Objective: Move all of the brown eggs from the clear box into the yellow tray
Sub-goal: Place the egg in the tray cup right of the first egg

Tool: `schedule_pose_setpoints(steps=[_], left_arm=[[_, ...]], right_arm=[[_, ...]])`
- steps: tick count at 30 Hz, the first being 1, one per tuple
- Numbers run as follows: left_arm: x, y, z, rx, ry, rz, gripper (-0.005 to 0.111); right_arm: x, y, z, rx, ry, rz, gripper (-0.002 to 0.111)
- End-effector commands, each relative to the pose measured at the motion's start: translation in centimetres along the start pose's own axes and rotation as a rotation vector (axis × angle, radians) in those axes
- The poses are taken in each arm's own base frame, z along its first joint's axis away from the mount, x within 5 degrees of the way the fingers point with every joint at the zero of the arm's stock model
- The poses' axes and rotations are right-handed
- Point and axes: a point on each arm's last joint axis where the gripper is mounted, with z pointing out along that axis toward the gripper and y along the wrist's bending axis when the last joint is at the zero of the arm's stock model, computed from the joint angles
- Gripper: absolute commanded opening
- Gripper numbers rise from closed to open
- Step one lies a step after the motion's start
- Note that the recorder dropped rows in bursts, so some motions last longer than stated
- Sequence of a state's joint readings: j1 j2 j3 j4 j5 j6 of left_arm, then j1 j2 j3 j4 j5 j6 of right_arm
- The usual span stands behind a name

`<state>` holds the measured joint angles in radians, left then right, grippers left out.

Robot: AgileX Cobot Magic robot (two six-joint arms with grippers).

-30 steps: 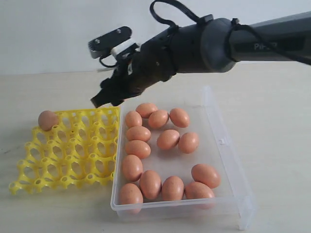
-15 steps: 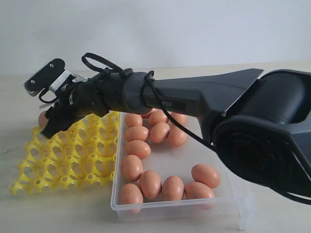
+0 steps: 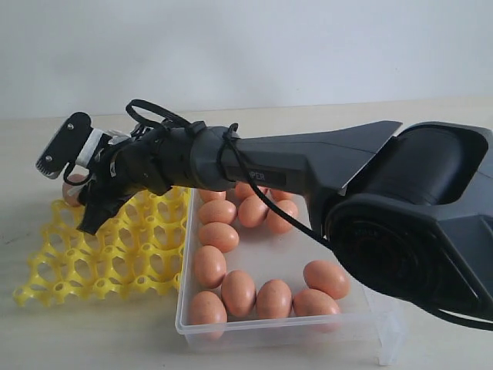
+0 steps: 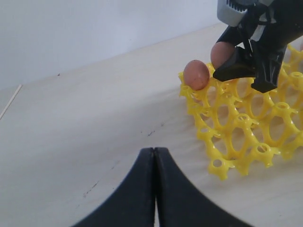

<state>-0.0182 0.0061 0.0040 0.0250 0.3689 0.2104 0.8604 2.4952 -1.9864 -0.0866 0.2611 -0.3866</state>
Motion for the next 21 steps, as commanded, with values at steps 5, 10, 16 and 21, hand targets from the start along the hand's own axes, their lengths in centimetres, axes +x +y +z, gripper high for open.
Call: schedule_pose_setpoints(steps=[5,10,16,21], left_arm=[[-0.2,0.0,-0.1,-0.002,-0.018,-0.006,0.0],[-0.2,0.0,-0.1,-0.002,-0.018,-0.006,0.0],[-0.2,0.0,-0.1,-0.002,-0.018,-0.004,0.0],[-0.2,0.0,-0.1,-0.002,-0.018,-0.006,0.0]], right_arm=[[-1.4,-0.8,-0.5,0.032,-0.052,-0.034,0.013],[-2.2,-1.6,-0.9,0.055,-0.064,-0.051,0.013],[-1.4,-2.2,-0.7,0.061,-0.029,-0.068,0.02],[-0.8,-2.1,-0.2,0.056,-0.015,-0.064,0.047]])
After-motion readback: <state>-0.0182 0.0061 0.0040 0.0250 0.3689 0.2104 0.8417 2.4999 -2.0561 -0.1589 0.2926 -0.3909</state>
